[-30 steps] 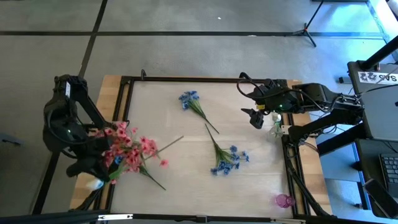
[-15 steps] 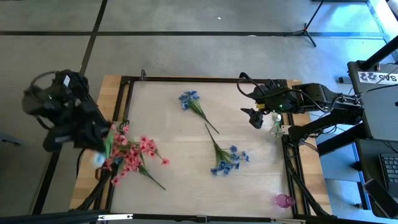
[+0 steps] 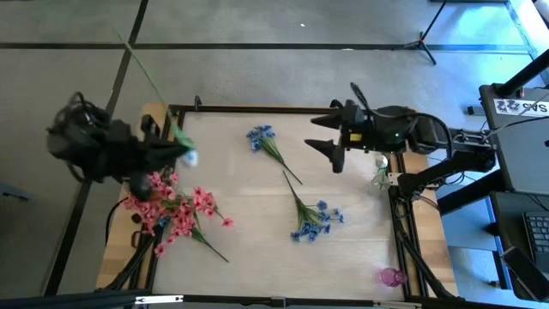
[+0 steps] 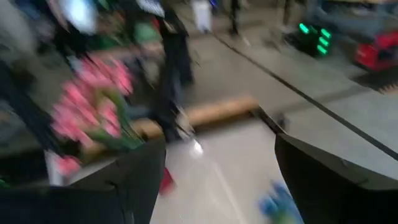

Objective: Sort flowers into vase by color
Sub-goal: Put the white tulip into the transparent vase

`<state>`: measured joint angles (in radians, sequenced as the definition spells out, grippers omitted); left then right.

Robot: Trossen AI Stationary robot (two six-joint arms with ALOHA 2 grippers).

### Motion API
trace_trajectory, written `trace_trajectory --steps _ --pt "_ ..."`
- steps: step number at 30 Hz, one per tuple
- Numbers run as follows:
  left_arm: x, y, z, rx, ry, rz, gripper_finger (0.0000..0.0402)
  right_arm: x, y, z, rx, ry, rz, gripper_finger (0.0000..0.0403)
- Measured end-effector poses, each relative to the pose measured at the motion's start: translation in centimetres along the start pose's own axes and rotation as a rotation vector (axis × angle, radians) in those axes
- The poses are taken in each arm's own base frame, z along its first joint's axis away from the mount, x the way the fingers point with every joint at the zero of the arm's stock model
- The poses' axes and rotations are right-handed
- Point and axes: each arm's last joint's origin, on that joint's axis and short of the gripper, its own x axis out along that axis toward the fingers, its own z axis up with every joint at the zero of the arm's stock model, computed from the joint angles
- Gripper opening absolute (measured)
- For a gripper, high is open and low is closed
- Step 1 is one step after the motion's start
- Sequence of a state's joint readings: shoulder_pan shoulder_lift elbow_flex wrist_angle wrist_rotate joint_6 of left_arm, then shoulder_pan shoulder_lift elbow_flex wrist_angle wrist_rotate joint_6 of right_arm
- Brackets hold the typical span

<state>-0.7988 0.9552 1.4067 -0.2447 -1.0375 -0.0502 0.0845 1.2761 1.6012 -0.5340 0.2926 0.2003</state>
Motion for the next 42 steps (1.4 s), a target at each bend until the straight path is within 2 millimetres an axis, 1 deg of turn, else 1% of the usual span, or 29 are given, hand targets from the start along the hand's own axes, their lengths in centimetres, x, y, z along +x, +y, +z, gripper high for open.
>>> trace_trajectory --steps 2,6,8,10,12,15,18,20,22,26,30,34,37,38,42 --pt "1.9 -0.4 -0.8 0.127 0.003 0.076 0.0001 0.8 0.5 0.6 0.019 -0.066 0.06 0.0301" --pt "7.1 -0.6 -3.0 0.31 0.03 0.182 0.0001 2.6 1.4 1.3 0.084 -0.182 0.142 0.0301" --pt "9.4 -0.3 -4.1 0.385 0.056 0.21 0.0001 3.3 1.6 1.5 0.197 -0.212 0.166 0.0301" --pt "11.2 0.2 -5.0 0.473 0.087 0.254 0.0001 3.7 1.4 1.7 0.355 -0.228 0.184 0.0301" --pt "12.7 0.8 -5.7 0.558 0.12 0.299 0.0001 3.8 1.0 1.7 0.504 -0.203 0.211 0.0301" --pt "14.2 1.7 -6.5 0.693 0.166 0.345 0.0001 3.6 0.2 1.8 0.676 -0.156 0.253 0.0301" --pt "15.1 2.4 -6.7 0.84 0.199 0.37 0.0001 3.0 -0.7 2.2 0.819 -0.126 0.287 0.0301" --pt "15.6 2.8 -6.9 0.95 0.229 0.371 0.0001 3.0 -1.4 2.3 0.897 -0.099 0.312 0.0301" --pt "16.0 3.1 -7.1 1.055 0.26 0.372 0.0001 3.1 -2.2 2.4 0.987 -0.063 0.339 0.0301" --pt "16.1 3.4 -7.0 1.232 0.303 0.371 0.0001 3.5 -4.2 2.4 1.224 0.048 0.381 0.0301" --pt "16.2 3.5 -7.0 1.377 0.337 0.355 0.0001 4.3 -5.5 2.2 1.359 0.161 0.416 0.0301" --pt "16.2 3.6 -7.1 1.495 0.37 0.34 0.0001 5.4 -5.4 1.6 1.429 0.246 0.437 0.0289" --pt "16.5 3.8 -7.3 1.529 0.393 0.339 0.0001 6.8 -5.3 1.0 1.448 0.289 0.436 0.0266" --pt "16.5 3.9 -7.4 1.533 0.4 0.337 0.0001 7.2 -5.0 0.9 1.445 0.297 0.45 0.0256" --pt "16.8 4.4 -7.8 1.558 0.446 0.324 0.0001 8.3 -4.7 0.9 1.471 0.296 0.505 0.022"
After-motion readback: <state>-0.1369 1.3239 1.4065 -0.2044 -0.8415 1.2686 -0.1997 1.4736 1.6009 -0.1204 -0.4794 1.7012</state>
